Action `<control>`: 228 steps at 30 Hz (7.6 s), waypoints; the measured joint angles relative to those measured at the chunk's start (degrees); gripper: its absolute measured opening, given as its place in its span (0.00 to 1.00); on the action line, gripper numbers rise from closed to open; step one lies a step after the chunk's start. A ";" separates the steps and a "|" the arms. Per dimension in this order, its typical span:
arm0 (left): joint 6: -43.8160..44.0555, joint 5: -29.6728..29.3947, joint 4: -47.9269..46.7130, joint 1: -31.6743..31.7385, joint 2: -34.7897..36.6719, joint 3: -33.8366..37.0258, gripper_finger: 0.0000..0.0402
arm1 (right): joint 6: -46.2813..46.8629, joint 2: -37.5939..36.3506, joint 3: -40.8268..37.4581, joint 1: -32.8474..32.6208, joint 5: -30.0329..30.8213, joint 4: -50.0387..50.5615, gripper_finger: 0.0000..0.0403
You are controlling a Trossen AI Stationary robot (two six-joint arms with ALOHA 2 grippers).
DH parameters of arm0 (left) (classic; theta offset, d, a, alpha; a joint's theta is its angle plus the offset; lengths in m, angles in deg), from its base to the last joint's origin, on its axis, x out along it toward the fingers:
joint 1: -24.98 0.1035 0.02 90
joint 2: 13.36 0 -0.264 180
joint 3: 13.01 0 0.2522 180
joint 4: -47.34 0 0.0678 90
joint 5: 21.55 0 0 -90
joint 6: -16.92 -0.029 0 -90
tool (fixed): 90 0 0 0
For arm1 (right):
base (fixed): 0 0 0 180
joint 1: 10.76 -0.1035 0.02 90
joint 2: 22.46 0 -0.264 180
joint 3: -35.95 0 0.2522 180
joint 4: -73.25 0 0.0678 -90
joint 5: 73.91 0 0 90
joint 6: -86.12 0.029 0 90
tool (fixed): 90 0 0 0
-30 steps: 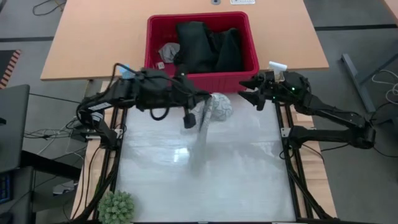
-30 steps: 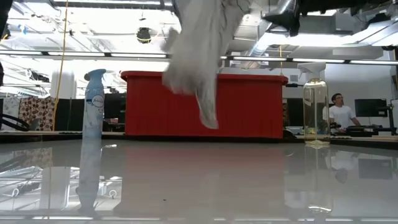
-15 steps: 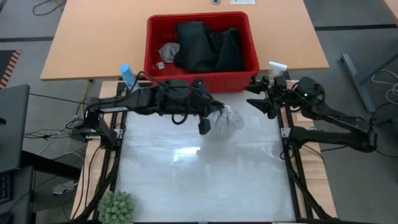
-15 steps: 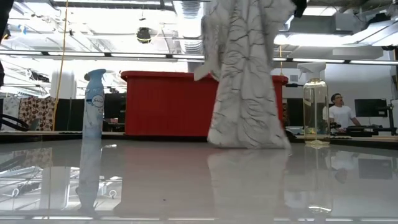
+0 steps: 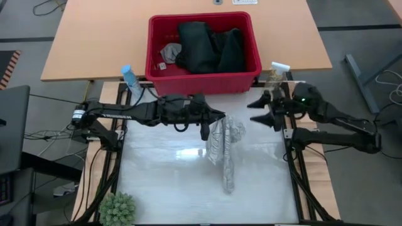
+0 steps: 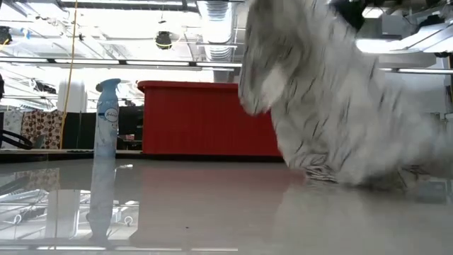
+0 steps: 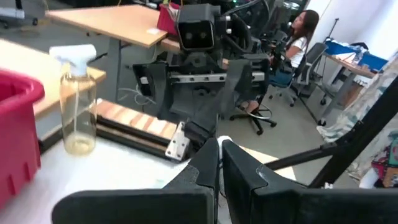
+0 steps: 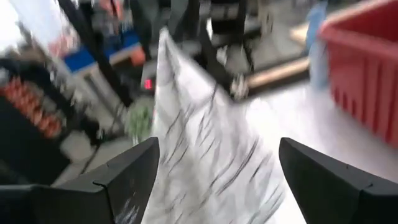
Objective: Fold laundry
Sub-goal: Fold the white-patterned shirt
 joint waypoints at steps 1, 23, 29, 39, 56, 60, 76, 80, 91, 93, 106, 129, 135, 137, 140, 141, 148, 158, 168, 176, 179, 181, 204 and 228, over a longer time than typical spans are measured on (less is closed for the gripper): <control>0.61 -0.08 0.34 -0.11 0.58 0.91 0.00 | -0.80 0.30 -0.01 -0.59 0.08 2.00 0.88; -5.02 -0.33 4.87 -1.61 2.84 2.16 0.00 | 2.62 14.53 -0.07 -6.87 3.09 0.35 0.88; -8.95 -0.41 4.41 -1.59 5.14 2.21 0.00 | 7.55 16.57 -0.07 -7.17 2.64 -0.06 0.88; -11.42 -0.36 3.00 -1.59 6.11 2.21 0.00 | 10.40 18.84 -0.03 -7.56 2.35 -15.75 0.86; -13.83 -3.51 0.39 -1.30 6.05 2.20 0.00 | 7.79 23.37 -0.09 -10.38 7.89 -25.13 0.07; -15.06 -10.43 -6.14 -0.66 6.16 2.12 0.00 | 6.52 20.87 -0.09 -9.07 13.59 -24.27 0.07; -26.34 -11.17 -15.14 13.68 6.16 2.02 0.00 | 1.16 14.71 5.98 6.52 11.44 -20.72 0.07; -29.49 -8.28 -17.77 13.04 6.16 0.68 0.00 | 0.08 14.88 10.69 4.69 6.13 -14.74 0.07; -23.38 2.41 -43.45 5.31 -1.24 0.74 0.00 | 1.05 20.31 6.02 -14.14 10.76 7.64 0.07; -23.25 5.28 -45.71 3.83 -4.00 0.74 0.00 | 1.52 22.58 4.80 -16.94 10.86 7.18 0.07; -23.66 20.01 -48.45 -1.23 -18.35 1.01 0.07 | -2.24 40.19 3.13 -31.58 1.34 8.01 0.15; -21.73 21.76 -30.97 -0.45 -18.37 0.46 0.45 | 1.80 43.93 3.10 -47.98 6.65 8.33 0.55; -21.06 24.14 -20.40 3.49 -18.35 3.03 0.45 | 6.62 43.95 3.10 -48.37 26.95 9.09 0.60; -20.41 29.90 -18.55 5.52 -18.35 3.98 0.45 | 7.03 43.93 3.10 -45.89 29.96 10.38 0.60; -20.25 35.46 -16.85 7.75 -18.32 6.13 0.45 | 5.82 43.89 3.10 -41.11 30.34 11.94 0.59; -20.23 36.05 -17.05 8.21 -18.32 6.79 0.45 | 5.22 43.87 3.10 -39.38 30.29 12.47 0.59; -25.48 33.24 -17.05 5.66 -18.32 8.99 0.45 | -5.67 43.84 3.10 -30.56 29.59 15.75 0.59; -28.45 26.15 -14.99 3.48 -19.84 9.42 0.45 | -15.37 44.03 3.10 -27.22 25.32 17.42 0.59; -28.23 26.61 -15.15 3.25 -22.01 9.31 0.45 | -18.21 51.88 3.13 -26.44 23.28 15.57 0.59; -28.77 25.14 -14.42 2.68 -23.86 9.47 0.45 | -18.03 55.41 3.69 -26.33 23.14 14.74 0.59; -28.12 25.40 -13.46 2.70 -24.56 9.40 0.45 | -17.95 54.73 4.13 -26.33 22.71 14.98 0.54; -27.81 25.54 -12.42 2.70 -25.23 9.29 0.45 | -17.93 54.02 4.44 -26.33 22.39 15.27 0.50; -27.56 18.11 -15.60 2.37 -25.93 9.25 0.01 | -16.33 53.00 10.00 -25.71 20.59 20.40 0.05; -52.64 -9.36 -47.63 15.02 -22.06 -31.38 0.00 | -30.55 34.65 35.45 -7.15 58.29 51.06 0.05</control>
